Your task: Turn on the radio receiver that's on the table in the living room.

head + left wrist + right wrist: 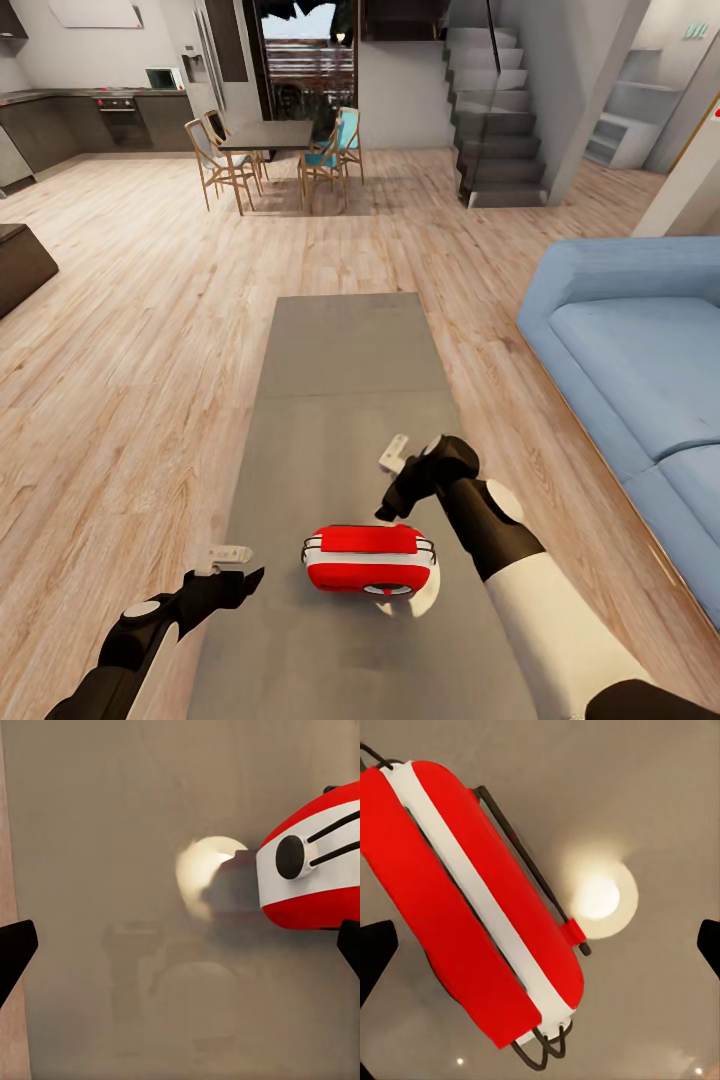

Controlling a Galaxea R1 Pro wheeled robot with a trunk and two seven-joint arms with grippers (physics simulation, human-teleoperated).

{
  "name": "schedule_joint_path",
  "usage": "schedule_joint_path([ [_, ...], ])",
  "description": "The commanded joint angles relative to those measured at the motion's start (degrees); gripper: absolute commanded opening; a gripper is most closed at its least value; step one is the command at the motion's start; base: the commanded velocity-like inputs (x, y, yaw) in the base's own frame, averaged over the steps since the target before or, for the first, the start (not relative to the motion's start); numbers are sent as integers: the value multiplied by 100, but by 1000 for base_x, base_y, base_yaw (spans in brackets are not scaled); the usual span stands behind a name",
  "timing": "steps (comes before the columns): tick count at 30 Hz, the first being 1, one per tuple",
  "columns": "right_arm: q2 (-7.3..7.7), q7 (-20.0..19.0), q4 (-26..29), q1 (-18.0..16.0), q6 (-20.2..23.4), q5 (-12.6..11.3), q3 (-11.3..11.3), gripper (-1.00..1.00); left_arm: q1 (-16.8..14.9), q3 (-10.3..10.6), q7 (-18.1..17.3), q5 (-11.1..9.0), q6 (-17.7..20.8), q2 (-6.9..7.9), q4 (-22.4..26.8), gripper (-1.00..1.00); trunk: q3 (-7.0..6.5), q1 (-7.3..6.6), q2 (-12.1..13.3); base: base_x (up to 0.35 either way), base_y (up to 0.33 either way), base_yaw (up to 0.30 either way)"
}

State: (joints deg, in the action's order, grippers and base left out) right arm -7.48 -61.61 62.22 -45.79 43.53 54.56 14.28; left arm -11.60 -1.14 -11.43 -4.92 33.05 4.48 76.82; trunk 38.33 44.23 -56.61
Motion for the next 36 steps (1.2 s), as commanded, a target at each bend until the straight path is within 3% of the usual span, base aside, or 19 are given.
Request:
schedule_joint_path([
  [1, -7, 7, -40, -18, -10, -1, -1, 100, 0, 0, 2, 0, 0, 0, 0, 100, 0, 0, 0, 0, 0, 0],
  [4, -23, 27, -249, -137, -32, -19, -5, 100, 0, 0, 4, 0, 0, 0, 0, 100, 0, 0, 0, 0, 0, 0],
  [5, -40, 48, -560, -276, -43, -42, -21, 100, 0, 0, 8, 0, 0, 0, 0, 100, 0, 0, 0, 0, 0, 0],
  [13, -151, 136, -853, -323, -84, -57, -35, 100, -2, 0, 8, 0, 0, 0, 0, 100, 0, 0, 0, 0, 0, 0],
  [18, -252, 506, -1244, -325, -289, -65, -42, 100, -2, 0, 8, 0, 0, 6, 0, 100, 0, 0, 0, 0, 0, 0],
  [36, -252, 906, -1632, -325, -430, -146, -49, 100, -5, 0, 7, -3, 0, 9, 0, 100, 0, 0, 0, 0, 0, 0],
])
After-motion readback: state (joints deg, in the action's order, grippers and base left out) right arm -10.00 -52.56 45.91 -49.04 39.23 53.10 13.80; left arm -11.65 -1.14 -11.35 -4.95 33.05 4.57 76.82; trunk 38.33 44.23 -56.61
